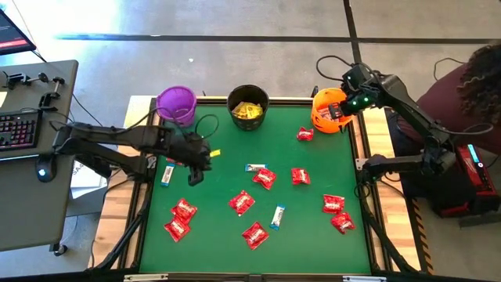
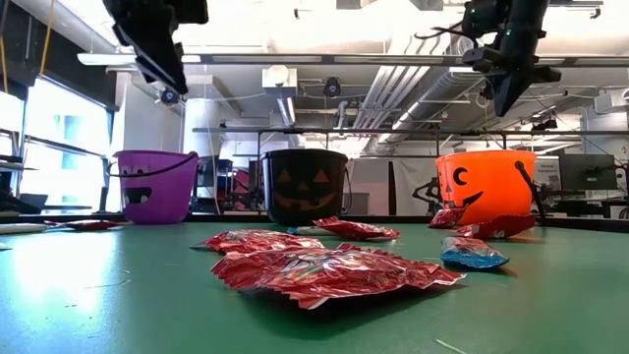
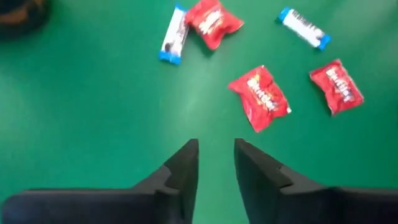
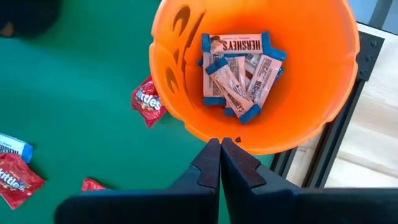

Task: Sort candy by brand, put in halloween buckets
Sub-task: Put the blue chocolate bar into the orange bucket

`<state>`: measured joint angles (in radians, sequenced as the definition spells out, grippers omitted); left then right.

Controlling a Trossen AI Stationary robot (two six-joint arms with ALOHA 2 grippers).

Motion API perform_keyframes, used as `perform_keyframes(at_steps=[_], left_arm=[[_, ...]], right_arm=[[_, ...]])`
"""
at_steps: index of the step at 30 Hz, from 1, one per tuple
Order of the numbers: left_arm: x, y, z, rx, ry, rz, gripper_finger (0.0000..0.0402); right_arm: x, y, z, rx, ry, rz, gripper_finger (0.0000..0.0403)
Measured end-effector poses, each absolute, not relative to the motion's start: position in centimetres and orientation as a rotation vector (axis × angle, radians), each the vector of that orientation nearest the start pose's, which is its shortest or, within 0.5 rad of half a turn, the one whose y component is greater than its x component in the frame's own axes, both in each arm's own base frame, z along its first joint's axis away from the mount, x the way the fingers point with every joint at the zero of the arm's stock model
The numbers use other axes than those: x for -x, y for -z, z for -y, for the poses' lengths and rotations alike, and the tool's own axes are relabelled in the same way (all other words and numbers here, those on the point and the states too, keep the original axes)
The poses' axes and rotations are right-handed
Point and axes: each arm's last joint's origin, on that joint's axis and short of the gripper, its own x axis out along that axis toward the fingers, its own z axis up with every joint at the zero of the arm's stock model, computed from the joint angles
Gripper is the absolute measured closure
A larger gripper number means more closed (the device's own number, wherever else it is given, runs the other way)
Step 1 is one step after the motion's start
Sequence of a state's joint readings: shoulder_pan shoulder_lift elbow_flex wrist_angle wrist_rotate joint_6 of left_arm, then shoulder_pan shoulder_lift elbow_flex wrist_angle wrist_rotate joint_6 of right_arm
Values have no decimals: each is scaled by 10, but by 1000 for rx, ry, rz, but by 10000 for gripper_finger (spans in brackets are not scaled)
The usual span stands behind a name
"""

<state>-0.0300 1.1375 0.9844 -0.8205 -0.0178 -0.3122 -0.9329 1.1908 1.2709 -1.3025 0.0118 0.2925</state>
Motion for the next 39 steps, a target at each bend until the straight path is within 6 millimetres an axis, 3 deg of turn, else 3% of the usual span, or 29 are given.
perform_keyframes(at_steps=[4, 11, 19, 26, 39], left_arm=[[-226, -274, 13, 214, -208, -999, 274], [-262, -250, 13, 200, -233, -970, 239], [-289, -239, 1, 129, -139, -887, 231], [-320, -207, -10, 108, -112, -866, 231], [-341, -162, -14, 43, -111, -932, 176]], right_arm=[[-116, -338, 157, -783, 978, -1013, 403], [-120, -338, 157, -746, 943, -1009, 403], [-127, -338, 152, -720, 898, -1018, 403], [-128, -338, 151, -692, 873, -1032, 403], [-128, -338, 151, -643, 840, -1054, 403]])
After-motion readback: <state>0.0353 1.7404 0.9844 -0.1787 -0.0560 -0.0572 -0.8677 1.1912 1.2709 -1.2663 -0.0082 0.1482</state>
